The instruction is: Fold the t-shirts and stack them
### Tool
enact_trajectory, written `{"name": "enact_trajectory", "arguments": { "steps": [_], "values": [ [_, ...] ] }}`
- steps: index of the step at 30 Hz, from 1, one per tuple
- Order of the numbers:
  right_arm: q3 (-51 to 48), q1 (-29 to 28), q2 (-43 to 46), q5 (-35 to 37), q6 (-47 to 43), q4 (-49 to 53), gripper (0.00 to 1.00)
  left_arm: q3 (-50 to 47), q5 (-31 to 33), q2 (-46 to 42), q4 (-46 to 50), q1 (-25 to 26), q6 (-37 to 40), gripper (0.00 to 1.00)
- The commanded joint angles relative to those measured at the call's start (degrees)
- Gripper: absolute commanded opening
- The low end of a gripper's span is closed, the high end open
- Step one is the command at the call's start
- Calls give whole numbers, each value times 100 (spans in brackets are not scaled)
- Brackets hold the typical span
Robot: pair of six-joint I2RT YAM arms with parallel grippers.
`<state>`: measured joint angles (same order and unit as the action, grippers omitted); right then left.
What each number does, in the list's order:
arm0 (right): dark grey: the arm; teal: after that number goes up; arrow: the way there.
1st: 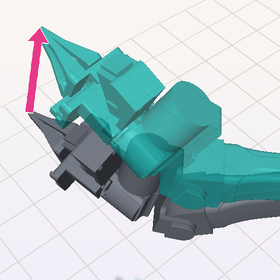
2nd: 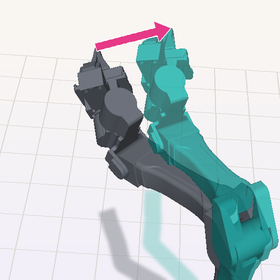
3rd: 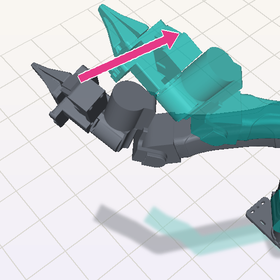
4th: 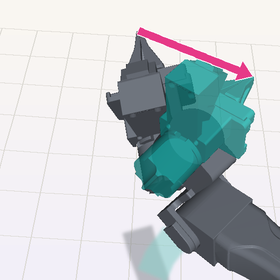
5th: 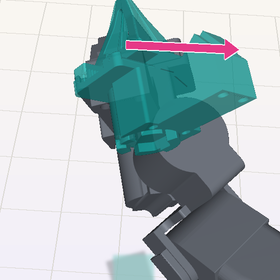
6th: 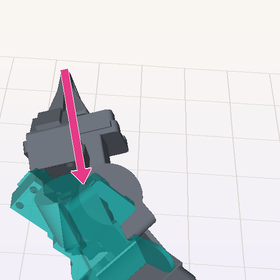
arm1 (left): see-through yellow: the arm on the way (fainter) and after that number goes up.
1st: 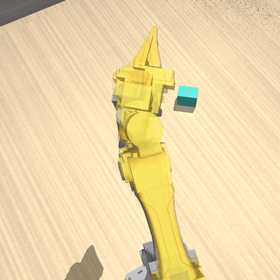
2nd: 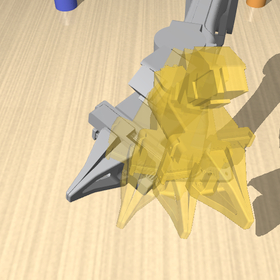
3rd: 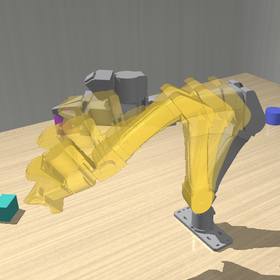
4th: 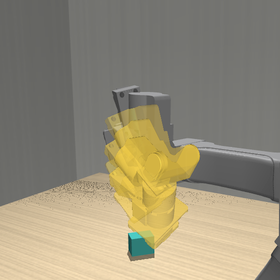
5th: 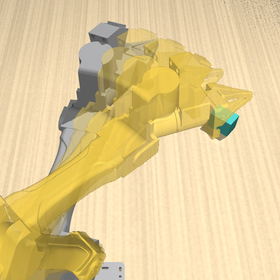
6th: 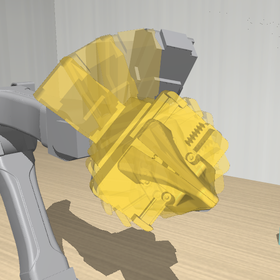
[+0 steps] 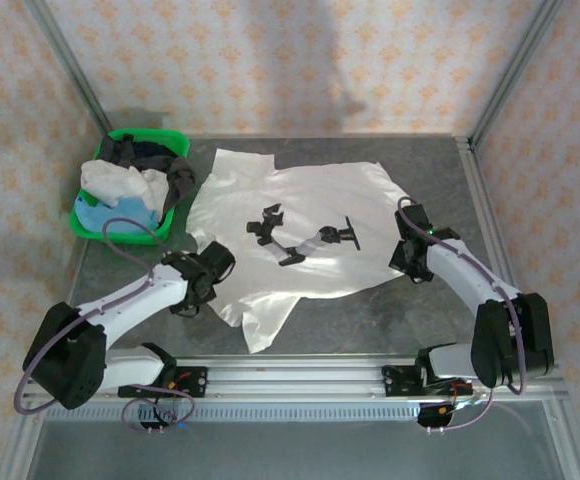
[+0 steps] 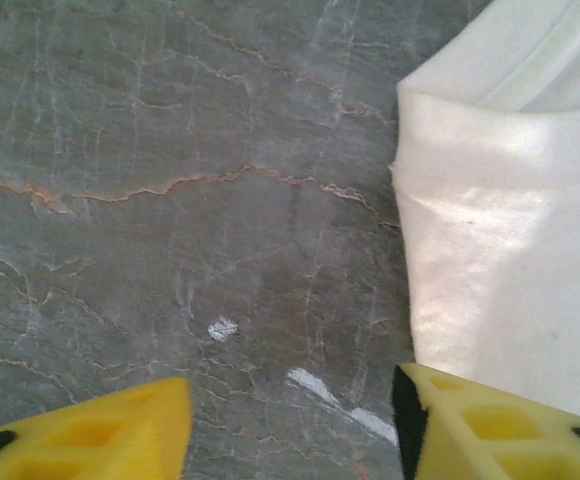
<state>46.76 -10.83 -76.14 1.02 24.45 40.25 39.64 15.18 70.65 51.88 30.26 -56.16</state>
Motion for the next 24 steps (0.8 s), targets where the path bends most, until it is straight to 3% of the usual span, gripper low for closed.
{"name": "enact_trajectory", "arguments": {
  "steps": [1,7,10,15,22,24],
  "values": [
    [111,20,-22,152,-11,148,2,161,191,-343,433,781,-443,62],
    [217,26,-143,229,-39,200,2,326,52,-264,545,2829,-1944,63],
    [267,23,-259,249,-76,220,2,315,-144,140,404,3540,-2539,62],
    [320,20,-401,350,-151,224,2,409,-452,908,-275,4055,-2704,59],
    [292,21,-424,386,-193,200,2,-11,-810,1399,-1568,4077,-2579,51],
    [298,20,-436,368,-187,203,2,-83,-840,1539,-1851,4075,-2544,43]
  ]
}}
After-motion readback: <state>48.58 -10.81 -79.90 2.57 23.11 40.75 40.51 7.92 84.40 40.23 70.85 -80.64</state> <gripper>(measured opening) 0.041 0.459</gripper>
